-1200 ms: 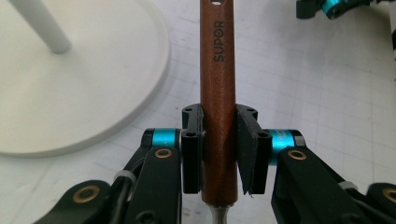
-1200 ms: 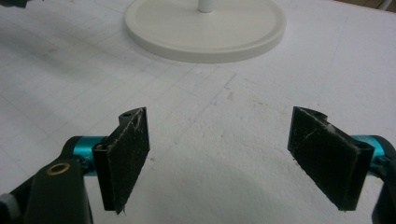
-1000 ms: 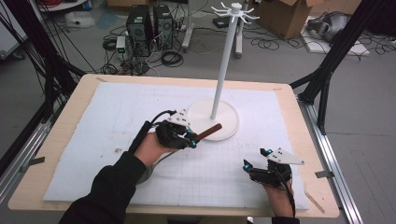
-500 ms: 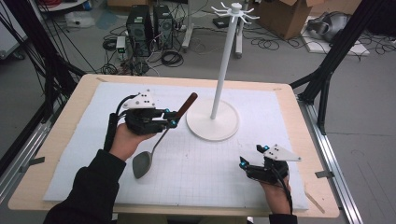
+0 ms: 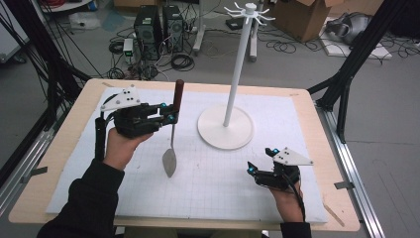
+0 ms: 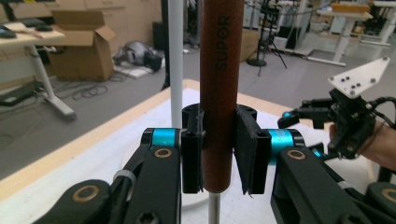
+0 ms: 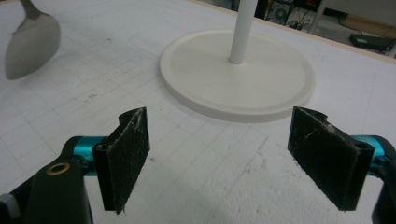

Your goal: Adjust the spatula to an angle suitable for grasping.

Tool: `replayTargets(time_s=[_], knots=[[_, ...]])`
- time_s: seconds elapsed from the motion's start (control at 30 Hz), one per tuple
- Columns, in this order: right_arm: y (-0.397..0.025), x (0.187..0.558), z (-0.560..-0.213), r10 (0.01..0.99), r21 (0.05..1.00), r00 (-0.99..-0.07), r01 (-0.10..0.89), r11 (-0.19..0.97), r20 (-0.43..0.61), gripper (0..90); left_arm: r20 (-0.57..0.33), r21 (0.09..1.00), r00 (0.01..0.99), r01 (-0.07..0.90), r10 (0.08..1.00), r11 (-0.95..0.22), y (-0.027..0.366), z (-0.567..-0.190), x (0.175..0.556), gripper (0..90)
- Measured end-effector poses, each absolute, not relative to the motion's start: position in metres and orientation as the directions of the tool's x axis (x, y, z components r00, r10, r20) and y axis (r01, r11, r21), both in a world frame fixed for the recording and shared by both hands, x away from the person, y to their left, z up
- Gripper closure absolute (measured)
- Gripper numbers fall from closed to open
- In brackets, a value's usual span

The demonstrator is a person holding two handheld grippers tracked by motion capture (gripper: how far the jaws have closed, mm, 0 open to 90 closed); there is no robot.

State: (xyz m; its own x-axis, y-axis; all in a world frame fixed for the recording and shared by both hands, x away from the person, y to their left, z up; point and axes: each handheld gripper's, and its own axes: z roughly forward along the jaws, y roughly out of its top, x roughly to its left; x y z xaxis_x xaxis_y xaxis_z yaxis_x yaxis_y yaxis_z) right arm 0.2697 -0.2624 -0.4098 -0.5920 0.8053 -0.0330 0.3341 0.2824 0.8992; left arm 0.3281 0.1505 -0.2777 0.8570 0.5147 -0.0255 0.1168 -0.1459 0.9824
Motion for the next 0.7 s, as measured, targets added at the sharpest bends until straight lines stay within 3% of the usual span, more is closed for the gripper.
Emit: replayTargets(time_s=[0.2, 0.7], knots=[[-0.257, 0.272, -0.401, 0.799, 0.91, -0.6, 0.304, 0.281, -0.046, 19.8, 0.015, 0.989, 0.838, 0.069, 0.545, -0.133, 0.145, -0.27, 0.321, 73.5], [-0.254, 0.271, -0.395, 0.79, 0.916, -0.611, 0.288, 0.279, -0.048, 19.8, -0.014, 0.992, 0.883, 0.07, 0.47, -0.102, 0.137, -0.266, 0.318, 73.5]])
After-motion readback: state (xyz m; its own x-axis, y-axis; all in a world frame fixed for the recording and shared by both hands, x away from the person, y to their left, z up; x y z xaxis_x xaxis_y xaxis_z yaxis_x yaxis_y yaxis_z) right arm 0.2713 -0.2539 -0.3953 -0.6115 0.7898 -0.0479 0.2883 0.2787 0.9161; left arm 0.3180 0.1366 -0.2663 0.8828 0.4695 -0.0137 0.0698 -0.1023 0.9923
